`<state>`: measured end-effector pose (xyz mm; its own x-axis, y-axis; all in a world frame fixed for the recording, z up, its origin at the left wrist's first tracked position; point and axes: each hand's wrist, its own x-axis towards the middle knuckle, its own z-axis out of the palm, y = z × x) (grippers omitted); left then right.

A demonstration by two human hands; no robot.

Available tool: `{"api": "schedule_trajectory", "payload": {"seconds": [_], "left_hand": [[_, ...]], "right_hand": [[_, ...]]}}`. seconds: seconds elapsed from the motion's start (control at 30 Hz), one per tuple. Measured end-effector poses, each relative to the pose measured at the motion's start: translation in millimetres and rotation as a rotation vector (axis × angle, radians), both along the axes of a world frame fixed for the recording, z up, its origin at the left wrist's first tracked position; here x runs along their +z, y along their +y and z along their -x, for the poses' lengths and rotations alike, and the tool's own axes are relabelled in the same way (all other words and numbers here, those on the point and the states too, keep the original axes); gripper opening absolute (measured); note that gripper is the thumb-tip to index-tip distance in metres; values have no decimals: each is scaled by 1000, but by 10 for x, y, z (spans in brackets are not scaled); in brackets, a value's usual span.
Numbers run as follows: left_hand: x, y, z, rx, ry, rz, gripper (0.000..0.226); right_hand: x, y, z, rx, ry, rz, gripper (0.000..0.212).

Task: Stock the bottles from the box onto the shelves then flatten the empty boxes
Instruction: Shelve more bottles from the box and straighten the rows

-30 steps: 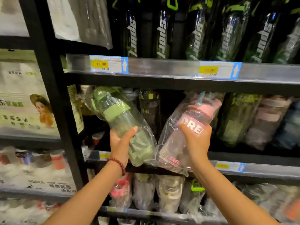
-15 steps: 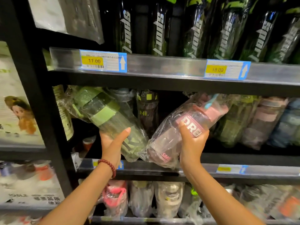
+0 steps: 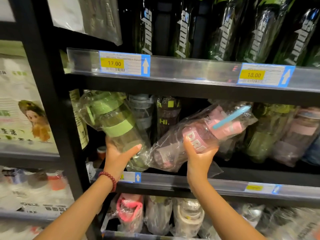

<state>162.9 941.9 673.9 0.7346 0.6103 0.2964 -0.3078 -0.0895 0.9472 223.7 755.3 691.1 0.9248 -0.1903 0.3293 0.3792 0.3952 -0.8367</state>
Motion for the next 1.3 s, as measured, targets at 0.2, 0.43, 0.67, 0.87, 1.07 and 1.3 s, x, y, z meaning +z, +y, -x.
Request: {"api": "schedule_trajectory", "payload": {"seconds": [0.2,0.43,0.67,0.87,1.07,1.3], "left_hand": [[27,65,71,25,108,-255,100],[161,108,105,-22,207,-442,97],[194,94,75,4,291,-420,95],[113,22,147,66,248,-408,99],[16,-11,156,82,271,-380,108],[55,-81,185,125,274,-368,103]], "right_hand": [[-43,44,52,39,-110,270,68],[-2,152,35,62,-177,425,61],[-25,245,-24,84,-170,547,60],[-18,331,-21,96,-199,733,63],[-28,303,-3,117,-174,780,66],[181,-52,-50,314,-168,920,79]]}}
